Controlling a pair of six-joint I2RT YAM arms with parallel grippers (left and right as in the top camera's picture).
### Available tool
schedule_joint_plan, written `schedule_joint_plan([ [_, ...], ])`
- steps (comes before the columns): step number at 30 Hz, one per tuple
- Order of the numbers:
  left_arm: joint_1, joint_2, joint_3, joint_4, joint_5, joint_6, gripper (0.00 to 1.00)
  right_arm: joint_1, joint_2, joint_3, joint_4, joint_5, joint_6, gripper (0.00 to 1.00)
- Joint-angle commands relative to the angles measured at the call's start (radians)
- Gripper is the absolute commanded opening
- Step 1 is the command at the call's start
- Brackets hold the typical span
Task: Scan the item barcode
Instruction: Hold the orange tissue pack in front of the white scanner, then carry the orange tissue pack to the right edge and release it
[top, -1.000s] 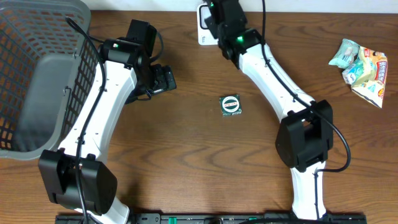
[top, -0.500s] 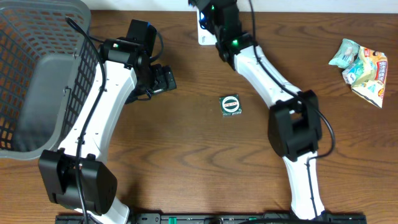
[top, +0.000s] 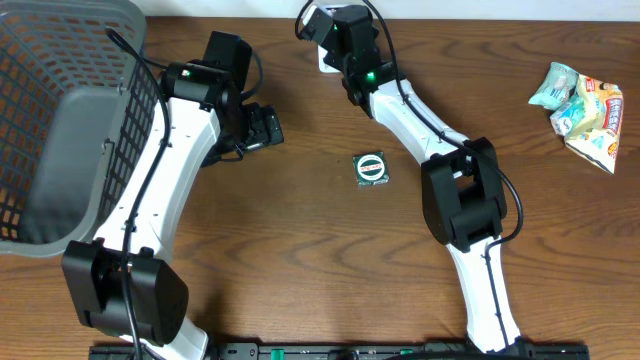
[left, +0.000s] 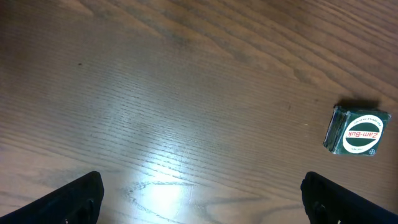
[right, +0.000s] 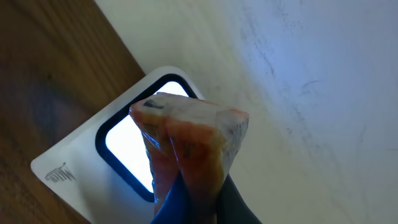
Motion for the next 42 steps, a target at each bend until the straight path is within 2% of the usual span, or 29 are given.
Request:
schedule_joint_plan([
  [1,0.002,0.004,-0.005,-0.003,-0.002,-0.013,1.0,-0.002,0.008,0.014,0.0,0.017,-0.014,0.01],
  [4,0.002,0.004,-0.005,-0.003,-0.002,-0.013,1.0,-0.002,0.007,0.014,0.023,0.092,0.006,0.01],
  [7,0.002,0.004,-0.005,-0.003,-0.002,-0.013,1.0,-0.009,-0.005,0.014,0.079,0.249,0.093,0.01],
  [10,0.002,0.004,-0.005,-0.003,-0.002,-0.013,1.0,-0.026,-0.037,0.014,0.054,0.318,0.177,0.01],
  [16,0.002,0.004,-0.005,-0.003,-0.002,-0.013,1.0,-0.113,-0.16,0.014,-0.18,0.341,0.433,0.01],
  [21,0.002,0.004,-0.005,-0.003,-0.002,-0.013,1.0,-0.231,-0.251,0.014,-0.411,0.341,0.591,0.01],
  [29,0.002,0.004,-0.005,-0.003,-0.002,-0.013,1.0,-0.463,-0.292,0.014,-0.729,0.341,0.645,0.02],
  [33,0.002,0.004,-0.005,-0.003,-0.002,-0.013,1.0,-0.56,-0.287,0.012,-0.825,0.341,0.646,0.02],
  [42,0.002,0.004,-0.005,-0.003,-0.003,-0.013,1.0,-0.702,-0.286,0.007,-0.833,0.299,0.695,0.02],
])
